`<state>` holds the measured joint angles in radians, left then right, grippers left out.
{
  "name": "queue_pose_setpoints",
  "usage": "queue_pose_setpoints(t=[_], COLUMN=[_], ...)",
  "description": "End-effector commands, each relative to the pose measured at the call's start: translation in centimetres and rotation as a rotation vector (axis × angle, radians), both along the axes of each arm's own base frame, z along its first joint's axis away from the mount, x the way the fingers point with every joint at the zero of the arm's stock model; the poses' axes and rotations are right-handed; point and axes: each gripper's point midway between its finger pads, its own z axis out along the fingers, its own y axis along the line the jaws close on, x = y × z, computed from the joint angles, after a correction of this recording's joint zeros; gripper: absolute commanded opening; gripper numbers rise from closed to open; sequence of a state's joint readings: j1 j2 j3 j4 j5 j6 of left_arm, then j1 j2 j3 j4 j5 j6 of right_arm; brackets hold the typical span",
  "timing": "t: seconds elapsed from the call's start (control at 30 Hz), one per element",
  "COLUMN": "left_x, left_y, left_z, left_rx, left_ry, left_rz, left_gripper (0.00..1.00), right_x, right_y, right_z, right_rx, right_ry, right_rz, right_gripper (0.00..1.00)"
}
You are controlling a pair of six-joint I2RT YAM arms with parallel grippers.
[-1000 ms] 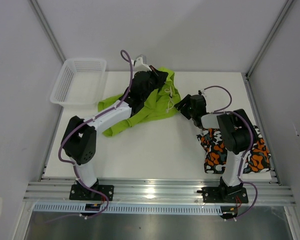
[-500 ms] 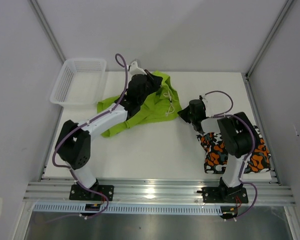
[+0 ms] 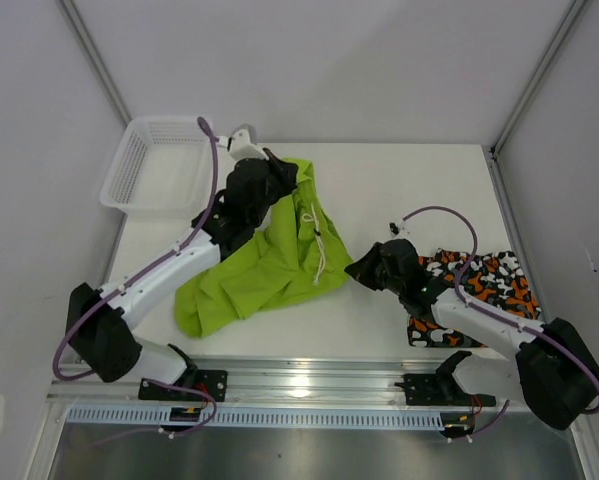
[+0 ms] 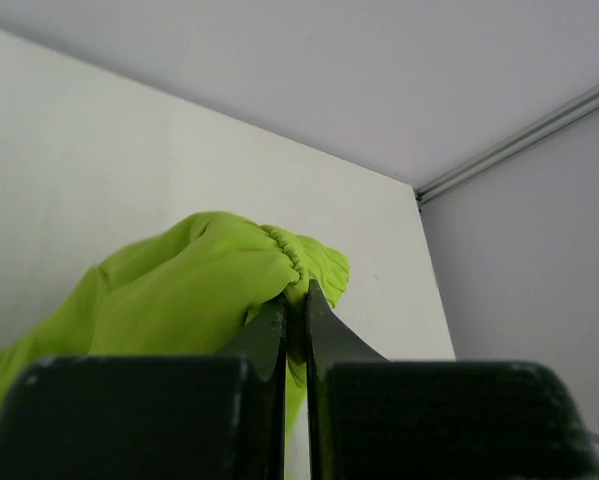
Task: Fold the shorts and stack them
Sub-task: Flatten the shorts out
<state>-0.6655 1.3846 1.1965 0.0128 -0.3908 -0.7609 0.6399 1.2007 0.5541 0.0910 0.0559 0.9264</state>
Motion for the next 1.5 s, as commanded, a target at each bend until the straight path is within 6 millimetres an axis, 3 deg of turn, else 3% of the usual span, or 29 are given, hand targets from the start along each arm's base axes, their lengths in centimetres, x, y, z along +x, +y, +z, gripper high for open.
queue_pose_setpoints(t=[0.0, 0.07, 0.1, 0.13, 0.17, 0.2, 0.23, 0.27, 0.3, 0.33, 0.37, 0.4, 0.43, 0.47, 0.5, 0.53, 0.6, 0.73, 0.77, 0.87, 0.9, 0.93, 0.97, 1.03, 1.07, 1.13, 1.17, 1.27, 1.47], left_x=[4.6, 7.5, 9.3, 12.0, 13.2, 14.5, 16.5, 16.1, 16.6, 16.0, 16.1, 15.7, 15.3, 13.4, 12.5, 11.6, 8.8, 4.0, 2.0, -0.7, -2.8, -3.6, -5.3, -6.7, -8.0, -8.9, -9.8, -11.0, -12.1], left_y=[-2.8, -6.5, -7.6, -11.1, -12.1, -12.5, -13.7, -12.8, -12.5, -11.4, -9.6, -8.3, -7.4, -5.2, -4.2, -3.4, -0.7, 3.1, 4.3, 6.2, 7.3, 7.6, 8.2, 8.7, 9.2, 9.4, 9.9, 10.2, 9.4], left_z=[2.0, 5.6, 4.0, 0.8, 1.3, -1.2, -2.6, -6.3, -0.8, -1.2, 1.0, -2.0, 0.0, 6.0, 1.3, 2.9, 3.9, 2.1, -0.2, -1.6, -4.5, -5.2, -9.4, -10.5, -13.3, -15.2, -17.6, -20.4, -23.5], left_rx=[0.111, 0.105, 0.120, 0.133, 0.137, 0.165, 0.187, 0.287, 0.278, 0.342, 0.366, 0.422, 0.424, 0.380, 0.423, 0.398, 0.395, 0.454, 0.477, 0.469, 0.486, 0.467, 0.498, 0.467, 0.492, 0.492, 0.502, 0.503, 0.437], left_ry=[-0.130, -0.270, -0.250, -0.206, -0.163, -0.094, -0.062, 0.069, -0.029, 0.004, -0.023, 0.045, -0.004, -0.095, -0.003, -0.028, -0.016, 0.092, 0.144, 0.180, 0.235, 0.248, 0.332, 0.358, 0.418, 0.464, 0.511, 0.569, 0.632], left_rz=[-0.019, -0.125, -0.162, -0.267, -0.305, -0.328, -0.343, -0.359, -0.335, -0.322, -0.243, -0.231, -0.209, -0.175, -0.192, -0.184, -0.170, -0.144, -0.147, -0.123, -0.127, -0.121, -0.133, -0.117, -0.128, -0.128, -0.129, -0.138, -0.164], left_gripper=[0.00, 0.00, 0.00, 0.00, 0.00, 0.01, 0.08, 0.44, 0.70, 0.99, 0.99, 0.99, 0.99, 0.99, 0.99, 0.99, 0.99, 0.99, 0.99, 0.99, 0.99, 0.99, 0.99, 0.99, 0.99, 0.99, 0.99, 0.99, 0.97], right_x=[-3.0, -2.7, -2.6, -2.6, -2.4, -2.4, -2.7, -2.5, -2.5, -2.5, -2.6, -2.6, -2.5, -2.4, -2.3, -2.2, -1.8, -1.3, -0.9, -0.6, -0.1, -0.1, 0.1, 0.8, 0.8, 1.2, 1.2, 1.2, 1.1], right_y=[-0.3, -0.4, -0.3, -0.1, 0.1, 0.3, 0.4, 0.4, 0.4, 0.3, 0.2, 0.2, 0.1, 0.1, 0.0, 0.1, -0.1, -0.6, -1.1, -2.6, -3.4, -4.1, -4.6, -6.3, -6.5, -7.3, -7.4, -7.5, -7.6], right_z=[-0.6, 1.0, 1.6, 2.1, 3.2, 3.7, 3.9, 4.6, 4.7, 4.8, 4.8, 4.7, 4.6, 4.5, 4.3, 4.3, 4.2, 4.2, 4.1, 3.1, 2.8, 1.9, 1.4, 0.6, 0.4, 0.2, 0.1, -0.1, -0.2], right_rx=[-0.043, -0.052, -0.049, -0.052, -0.046, -0.045, -0.058, -0.056, -0.061, -0.066, -0.065, -0.068, -0.070, -0.080, -0.087, -0.092, -0.112, -0.144, -0.151, -0.186, -0.190, -0.196, -0.195, -0.193, -0.190, -0.196, -0.195, -0.208, -0.213], right_ry=[0.056, 0.028, 0.018, 0.008, -0.002, -0.008, -0.011, -0.027, -0.029, -0.031, -0.033, -0.033, -0.037, -0.036, -0.034, -0.035, -0.039, -0.043, -0.042, -0.024, -0.023, -0.009, 0.000, 0.014, 0.019, 0.012, 0.014, 0.011, 0.005], right_rz=[0.031, 0.013, 0.013, 0.017, 0.019, 0.024, 0.027, 0.020, 0.017, 0.012, 0.009, 0.009, 0.006, 0.003, 0.000, -0.001, -0.009, -0.019, -0.032, -0.056, -0.071, -0.076, -0.080, -0.104, -0.100, -0.105, -0.101, -0.090, -0.087], right_gripper=[0.00, 0.00, 0.00, 0.00, 0.00, 0.00, 0.00, 0.00, 0.00, 0.00, 0.00, 0.00, 0.00, 0.00, 0.00, 0.00, 0.00, 0.00, 0.00, 0.00, 0.00, 0.00, 0.00, 0.00, 0.00, 0.00, 0.00, 0.00, 0.00])
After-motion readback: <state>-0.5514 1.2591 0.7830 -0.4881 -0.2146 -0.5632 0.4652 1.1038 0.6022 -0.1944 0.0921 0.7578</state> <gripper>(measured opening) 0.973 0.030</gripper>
